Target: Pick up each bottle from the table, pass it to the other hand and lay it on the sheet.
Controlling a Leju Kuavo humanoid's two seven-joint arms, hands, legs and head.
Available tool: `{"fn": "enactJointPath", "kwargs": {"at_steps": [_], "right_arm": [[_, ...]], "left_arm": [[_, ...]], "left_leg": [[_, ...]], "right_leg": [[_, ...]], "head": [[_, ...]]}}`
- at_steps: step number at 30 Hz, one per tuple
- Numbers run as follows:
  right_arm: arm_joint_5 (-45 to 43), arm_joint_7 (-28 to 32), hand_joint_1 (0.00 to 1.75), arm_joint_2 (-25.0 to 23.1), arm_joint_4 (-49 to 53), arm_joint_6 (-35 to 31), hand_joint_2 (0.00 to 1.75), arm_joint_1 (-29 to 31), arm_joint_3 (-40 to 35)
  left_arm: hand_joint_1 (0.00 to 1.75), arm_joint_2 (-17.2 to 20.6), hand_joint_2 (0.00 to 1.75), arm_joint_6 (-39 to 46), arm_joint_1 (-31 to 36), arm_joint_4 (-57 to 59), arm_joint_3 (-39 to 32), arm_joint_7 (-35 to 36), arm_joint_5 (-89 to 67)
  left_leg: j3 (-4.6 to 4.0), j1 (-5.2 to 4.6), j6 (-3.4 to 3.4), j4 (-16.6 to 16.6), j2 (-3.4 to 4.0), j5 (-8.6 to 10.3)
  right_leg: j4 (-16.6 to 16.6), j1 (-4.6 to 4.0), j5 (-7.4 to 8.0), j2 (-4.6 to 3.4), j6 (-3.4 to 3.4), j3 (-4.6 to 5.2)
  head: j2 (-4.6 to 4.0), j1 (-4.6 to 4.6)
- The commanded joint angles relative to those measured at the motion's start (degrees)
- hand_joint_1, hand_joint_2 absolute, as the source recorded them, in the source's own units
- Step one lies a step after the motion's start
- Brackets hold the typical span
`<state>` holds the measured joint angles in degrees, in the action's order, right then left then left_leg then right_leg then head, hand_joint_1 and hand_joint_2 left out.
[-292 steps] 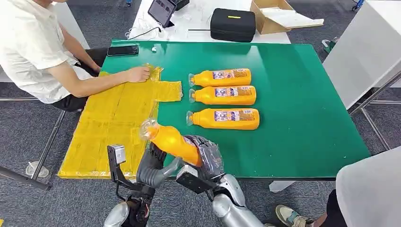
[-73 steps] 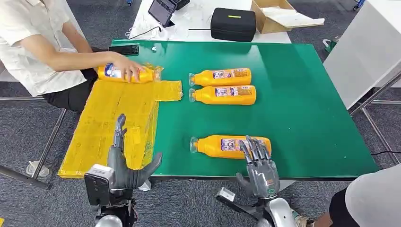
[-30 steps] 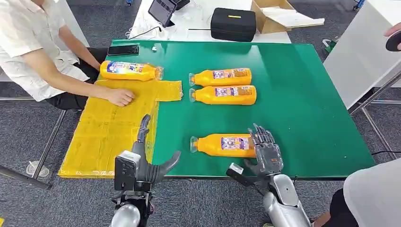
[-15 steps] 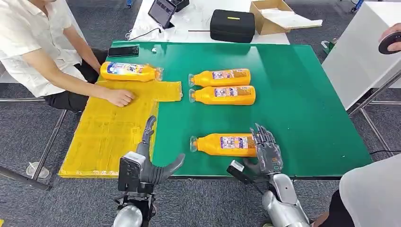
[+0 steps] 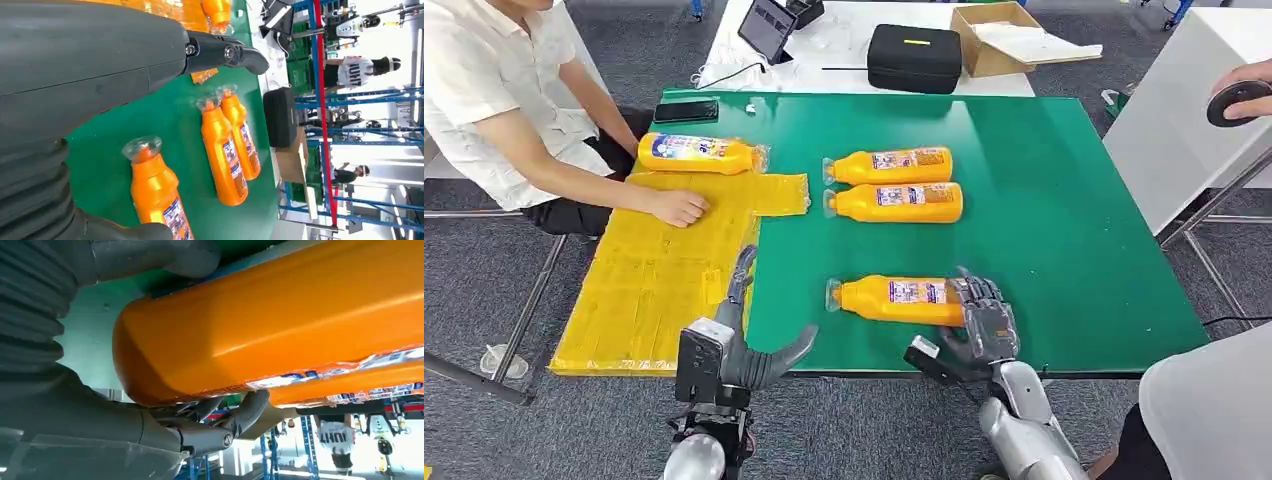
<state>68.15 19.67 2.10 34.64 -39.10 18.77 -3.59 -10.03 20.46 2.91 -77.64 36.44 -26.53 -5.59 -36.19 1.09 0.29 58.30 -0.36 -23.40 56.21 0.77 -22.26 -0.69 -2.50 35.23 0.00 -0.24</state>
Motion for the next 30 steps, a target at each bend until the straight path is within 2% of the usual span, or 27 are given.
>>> {"fn": "enactJointPath", "kwargs": {"at_steps": [1, 18, 25, 30], "right_arm": [[-2.56, -0.36, 1.75, 1.90, -9.53, 4.40, 1.75, 0.94, -2.30], [-4.56, -0.19, 1.75, 2.42, -11.20, 5.62, 1.75, 0.95, -2.15], [-7.04, 2.07, 1.75, 1.25, -9.69, 1.87, 1.75, -0.84, -2.10], [-10.85, 6.35, 1.75, 0.31, -7.85, -0.72, 1.75, -0.80, -2.22]], "left_arm": [[0.00, 1.27, 1.75, -1.47, 1.89, 2.38, 0.53, 0.02, 2.23], [0.00, 1.51, 1.75, -1.95, 1.75, 2.98, 0.53, -0.11, 3.04], [0.00, 1.54, 1.75, -1.96, 0.54, 2.95, -0.15, -0.48, 3.36], [0.00, -0.09, 1.75, -4.64, 1.11, 8.91, -2.51, 1.59, 10.33]], "left_leg": [[0.10, 0.02, 0.02, -0.06, -0.13, 0.00], [0.25, 0.00, 0.05, -0.11, -0.21, 0.03], [0.32, 0.01, 0.06, -0.17, -0.25, 0.03], [0.38, 0.01, 0.06, -0.14, -0.18, -0.01]], "right_leg": [[-0.06, -0.04, -0.04, 0.19, 0.07, -0.15], [-0.15, -0.03, -0.04, 0.30, 0.09, -0.30], [-0.23, -0.05, -0.08, 0.32, 0.09, -0.39], [-0.21, -0.04, -0.08, 0.22, 0.04, -0.46]], "head": [[0.00, 0.00], [0.00, 0.00], [0.00, 0.00], [0.00, 0.00]]}}
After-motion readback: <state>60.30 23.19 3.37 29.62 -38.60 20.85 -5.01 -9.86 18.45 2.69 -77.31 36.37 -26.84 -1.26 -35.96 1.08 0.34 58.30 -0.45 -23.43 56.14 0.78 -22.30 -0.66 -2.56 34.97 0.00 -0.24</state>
